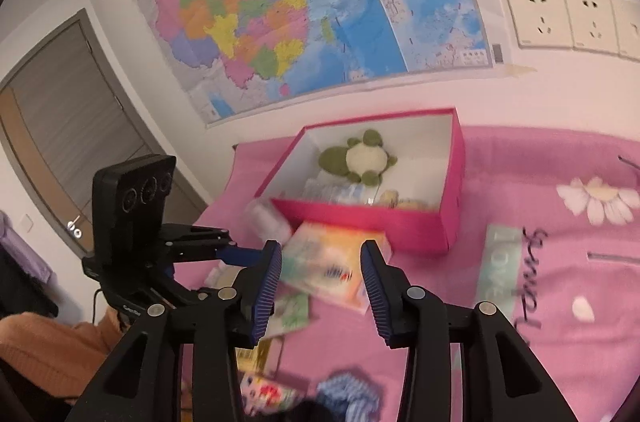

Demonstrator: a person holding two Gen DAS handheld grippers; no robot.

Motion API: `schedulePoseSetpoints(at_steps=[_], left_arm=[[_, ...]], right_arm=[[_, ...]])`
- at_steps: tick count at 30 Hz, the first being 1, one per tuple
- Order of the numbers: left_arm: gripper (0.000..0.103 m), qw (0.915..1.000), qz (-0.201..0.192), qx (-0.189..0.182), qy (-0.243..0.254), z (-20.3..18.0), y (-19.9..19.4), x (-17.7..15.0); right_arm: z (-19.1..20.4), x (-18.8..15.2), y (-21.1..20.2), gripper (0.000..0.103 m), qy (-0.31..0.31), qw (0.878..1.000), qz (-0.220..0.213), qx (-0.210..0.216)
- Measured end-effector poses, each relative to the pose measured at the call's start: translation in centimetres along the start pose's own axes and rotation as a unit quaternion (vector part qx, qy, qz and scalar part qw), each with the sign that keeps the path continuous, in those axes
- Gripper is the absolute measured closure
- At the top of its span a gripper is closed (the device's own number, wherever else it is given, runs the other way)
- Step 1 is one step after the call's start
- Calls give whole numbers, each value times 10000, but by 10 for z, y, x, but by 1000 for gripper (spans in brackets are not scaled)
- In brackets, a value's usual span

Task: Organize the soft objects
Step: 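Grasp the black cloth beside the gingham scrunchie with the right gripper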

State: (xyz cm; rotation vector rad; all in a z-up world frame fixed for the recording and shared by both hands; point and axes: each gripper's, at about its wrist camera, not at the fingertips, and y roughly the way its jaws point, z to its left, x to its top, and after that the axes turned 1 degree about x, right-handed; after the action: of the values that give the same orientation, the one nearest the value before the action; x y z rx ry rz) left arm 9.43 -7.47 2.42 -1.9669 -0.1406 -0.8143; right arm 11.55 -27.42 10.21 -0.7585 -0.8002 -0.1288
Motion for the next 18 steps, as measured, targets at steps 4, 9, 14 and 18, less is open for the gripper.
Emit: schedulePoseSetpoints(at_steps=[4, 9, 14, 18], left_arm=[[45, 9994, 219, -226, 139, -13, 9, -20], [45, 9981, 463, -400, 123, -19, 22, -40], [45, 9968, 616, -514, -5, -17, 30, -54], [45, 9958, 720, -557, -49, -16, 34, -62]], right_arm=[[0, -29, -11, 55, 172, 9994, 266, -142], [-4, -73, -2, 48, 408, 9940, 991, -235], [-7, -124, 28, 48, 544, 9785, 1965, -316], [-11, -149, 37, 48, 761, 9720, 2207, -262]])
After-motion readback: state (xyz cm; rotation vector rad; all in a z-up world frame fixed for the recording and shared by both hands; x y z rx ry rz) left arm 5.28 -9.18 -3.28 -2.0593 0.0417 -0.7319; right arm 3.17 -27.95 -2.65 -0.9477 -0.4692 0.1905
